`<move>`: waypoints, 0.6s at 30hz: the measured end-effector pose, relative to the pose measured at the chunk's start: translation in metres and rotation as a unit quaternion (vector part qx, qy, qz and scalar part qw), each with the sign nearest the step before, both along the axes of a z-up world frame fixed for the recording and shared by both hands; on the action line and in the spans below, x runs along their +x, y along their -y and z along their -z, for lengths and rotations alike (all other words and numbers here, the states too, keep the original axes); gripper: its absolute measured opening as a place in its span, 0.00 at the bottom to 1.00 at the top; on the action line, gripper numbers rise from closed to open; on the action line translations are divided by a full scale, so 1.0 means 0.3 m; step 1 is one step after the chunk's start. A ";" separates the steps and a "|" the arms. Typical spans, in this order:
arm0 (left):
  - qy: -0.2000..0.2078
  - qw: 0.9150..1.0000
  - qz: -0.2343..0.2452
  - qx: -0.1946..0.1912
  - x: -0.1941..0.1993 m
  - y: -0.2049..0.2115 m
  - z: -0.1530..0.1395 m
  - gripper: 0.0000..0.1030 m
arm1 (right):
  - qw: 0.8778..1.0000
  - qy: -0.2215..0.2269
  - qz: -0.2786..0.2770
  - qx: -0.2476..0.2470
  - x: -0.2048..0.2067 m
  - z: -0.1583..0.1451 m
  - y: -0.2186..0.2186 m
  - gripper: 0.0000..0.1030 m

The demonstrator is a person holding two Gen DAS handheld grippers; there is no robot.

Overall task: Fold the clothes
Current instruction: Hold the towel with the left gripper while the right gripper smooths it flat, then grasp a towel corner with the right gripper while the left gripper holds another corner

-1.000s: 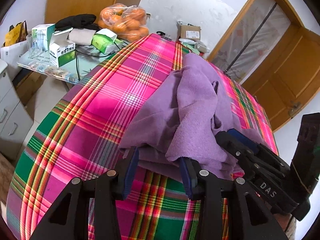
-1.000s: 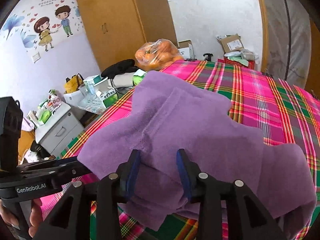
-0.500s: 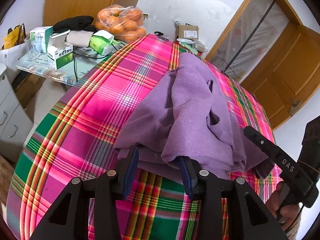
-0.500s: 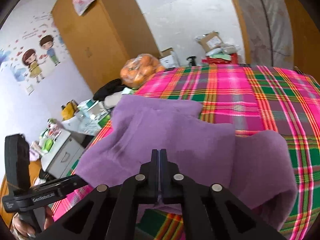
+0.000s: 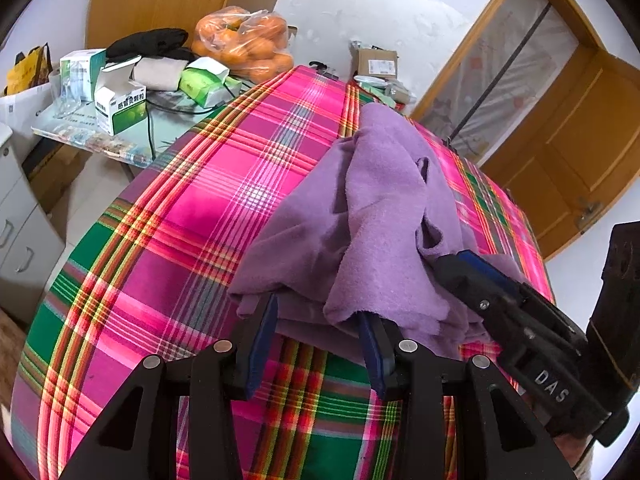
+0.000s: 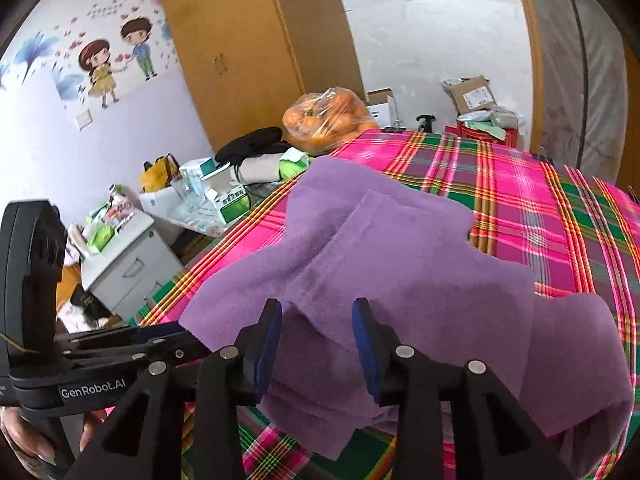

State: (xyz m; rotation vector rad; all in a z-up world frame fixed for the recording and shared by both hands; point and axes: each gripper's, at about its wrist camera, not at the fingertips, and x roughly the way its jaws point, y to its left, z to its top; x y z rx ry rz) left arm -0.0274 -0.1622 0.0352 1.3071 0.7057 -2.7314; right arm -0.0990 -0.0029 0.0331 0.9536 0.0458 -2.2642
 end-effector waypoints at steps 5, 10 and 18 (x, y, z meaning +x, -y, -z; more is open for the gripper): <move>0.001 1.000 0.001 0.002 -0.002 0.004 0.004 0.41 | 0.999 -0.033 -0.009 0.032 0.019 0.003 0.053 0.36; 0.003 1.000 0.001 0.003 -0.002 0.004 0.003 0.41 | 0.998 -0.039 0.007 0.040 -0.003 0.009 0.066 0.14; -0.003 1.000 0.001 -0.002 0.004 -0.007 -0.016 0.41 | 0.996 -0.045 0.074 -0.003 -0.023 -0.041 -0.084 0.05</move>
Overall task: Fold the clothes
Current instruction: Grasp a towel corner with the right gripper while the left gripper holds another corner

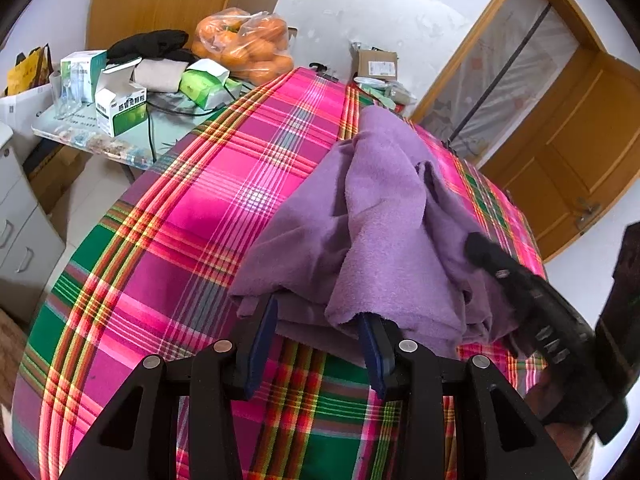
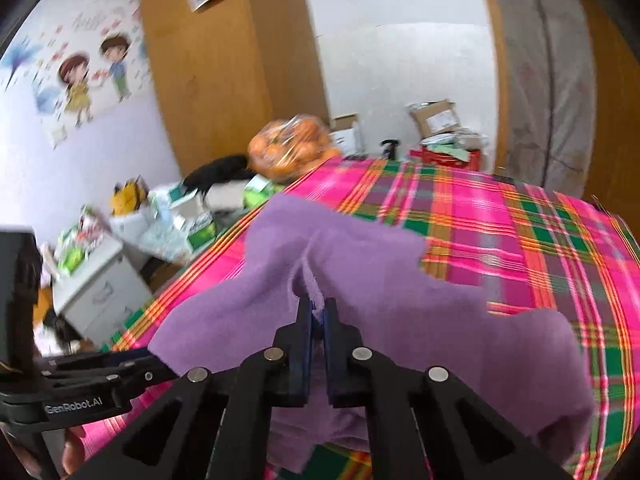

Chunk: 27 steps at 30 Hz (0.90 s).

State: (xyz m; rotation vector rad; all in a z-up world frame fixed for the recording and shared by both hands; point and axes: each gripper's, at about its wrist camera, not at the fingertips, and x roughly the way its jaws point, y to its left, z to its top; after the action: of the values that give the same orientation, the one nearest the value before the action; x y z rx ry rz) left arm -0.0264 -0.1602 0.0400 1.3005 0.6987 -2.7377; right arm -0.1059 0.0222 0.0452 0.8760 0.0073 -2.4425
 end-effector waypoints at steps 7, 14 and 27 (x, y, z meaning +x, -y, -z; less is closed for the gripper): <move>-0.007 1.000 0.003 -0.002 0.009 -0.023 -0.018 0.41 | 0.998 -0.008 0.059 -0.035 0.009 -0.051 -0.174 0.05; -0.009 1.000 0.008 -0.004 0.015 -0.045 -0.026 0.41 | 0.993 -0.011 0.108 -0.053 0.023 -0.062 -0.302 0.05; -0.007 1.000 0.009 -0.005 0.009 -0.056 -0.028 0.41 | 0.977 0.014 0.201 -0.072 0.036 -0.006 -0.523 0.05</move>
State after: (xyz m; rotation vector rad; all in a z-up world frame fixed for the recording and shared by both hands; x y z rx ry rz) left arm -0.0236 -0.1433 0.0483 1.2943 0.6763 -2.7637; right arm -0.0950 0.1791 0.0469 0.9188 -0.3877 -2.7573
